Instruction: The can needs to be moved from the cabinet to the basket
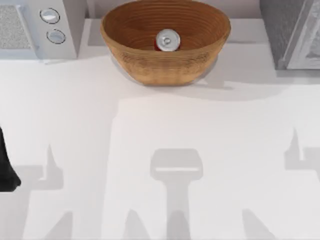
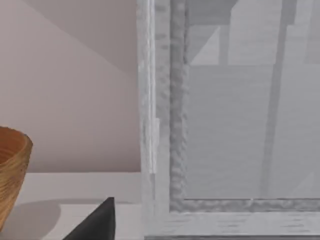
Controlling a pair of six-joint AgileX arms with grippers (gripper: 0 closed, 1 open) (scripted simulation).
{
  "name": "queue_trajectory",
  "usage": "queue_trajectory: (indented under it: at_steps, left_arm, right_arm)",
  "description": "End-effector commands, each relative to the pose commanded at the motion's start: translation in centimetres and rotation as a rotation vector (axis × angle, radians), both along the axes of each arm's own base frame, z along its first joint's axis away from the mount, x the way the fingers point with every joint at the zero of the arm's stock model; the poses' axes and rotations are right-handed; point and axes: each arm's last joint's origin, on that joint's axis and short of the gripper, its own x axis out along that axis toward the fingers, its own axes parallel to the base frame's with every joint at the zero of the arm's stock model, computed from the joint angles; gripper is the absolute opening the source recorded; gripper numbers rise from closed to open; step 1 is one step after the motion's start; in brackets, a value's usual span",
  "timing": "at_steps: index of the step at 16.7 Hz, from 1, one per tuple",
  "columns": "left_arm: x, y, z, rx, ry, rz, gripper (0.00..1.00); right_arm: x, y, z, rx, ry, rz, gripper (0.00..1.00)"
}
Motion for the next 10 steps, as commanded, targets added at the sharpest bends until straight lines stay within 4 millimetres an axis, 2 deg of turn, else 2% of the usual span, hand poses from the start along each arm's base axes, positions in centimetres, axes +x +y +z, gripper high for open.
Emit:
queue_trajectory:
  at_steps: [3, 5, 7, 10]
  left_arm:
    - [0.0, 0.0, 0.0, 0.0, 0.0, 0.0, 1.0]
    - [0.0, 0.0, 0.0, 0.0, 0.0, 0.0, 1.0]
    - [0.0, 0.0, 0.0, 0.0, 0.0, 0.0, 1.0]
    - [0.0, 0.0, 0.0, 0.0, 0.0, 0.0, 1.0]
  right_arm:
    - [-1.0, -0.6, -3.5, -0.004, 0.013, 0.003, 1.0]
    - [-1.2, -0.8, -5.1, -0.005, 0.023, 0.006, 1.0]
    - [-1.2, -0.9, -5.9, -0.006, 0.027, 0.009, 1.0]
    - [-1.2, -0.9, -5.9, -0.006, 0.027, 0.009, 1.0]
